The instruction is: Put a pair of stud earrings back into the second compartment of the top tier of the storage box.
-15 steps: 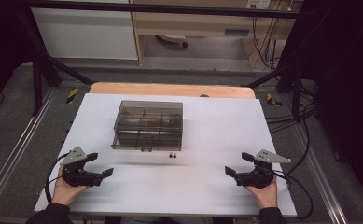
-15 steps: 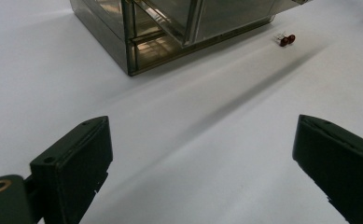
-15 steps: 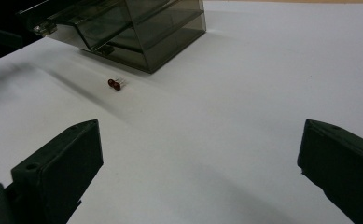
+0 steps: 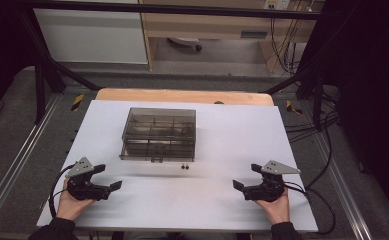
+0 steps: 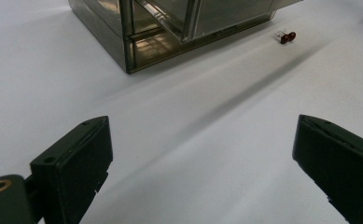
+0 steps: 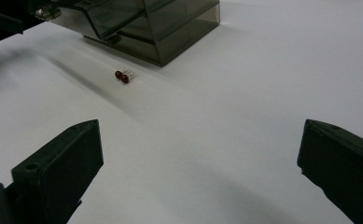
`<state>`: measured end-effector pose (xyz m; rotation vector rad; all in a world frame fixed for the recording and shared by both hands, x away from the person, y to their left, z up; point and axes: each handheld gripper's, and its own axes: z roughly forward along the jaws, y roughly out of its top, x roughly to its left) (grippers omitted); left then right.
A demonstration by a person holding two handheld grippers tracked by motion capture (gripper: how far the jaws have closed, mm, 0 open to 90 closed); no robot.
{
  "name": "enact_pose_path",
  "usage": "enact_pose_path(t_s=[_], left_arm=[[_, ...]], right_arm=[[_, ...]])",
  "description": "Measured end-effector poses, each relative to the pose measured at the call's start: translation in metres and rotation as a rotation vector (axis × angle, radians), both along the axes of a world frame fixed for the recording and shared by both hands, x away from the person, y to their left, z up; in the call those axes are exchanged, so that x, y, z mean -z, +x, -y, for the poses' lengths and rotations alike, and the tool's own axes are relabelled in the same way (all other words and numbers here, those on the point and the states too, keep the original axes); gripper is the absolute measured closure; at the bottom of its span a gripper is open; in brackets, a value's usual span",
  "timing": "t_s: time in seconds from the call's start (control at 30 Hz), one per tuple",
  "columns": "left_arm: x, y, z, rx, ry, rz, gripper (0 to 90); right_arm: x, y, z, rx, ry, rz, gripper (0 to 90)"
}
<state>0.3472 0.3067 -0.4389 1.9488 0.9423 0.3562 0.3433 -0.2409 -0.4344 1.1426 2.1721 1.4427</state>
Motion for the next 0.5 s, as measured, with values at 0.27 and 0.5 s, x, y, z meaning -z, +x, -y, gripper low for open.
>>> enact_pose_path(t_s=[0.27, 0.5], left_arm=[[0.0, 0.0, 0.001, 0.002, 0.0, 0.003, 4.6], [0.001, 0.0, 0.0, 0.001, 0.0, 0.002, 4.6]], right_arm=[[0.002, 0.004, -0.028, -0.01, -0.014, -0.006, 1.5], [0.005, 0.009, -0.047, -0.019, -0.029, -0.013, 1.9]])
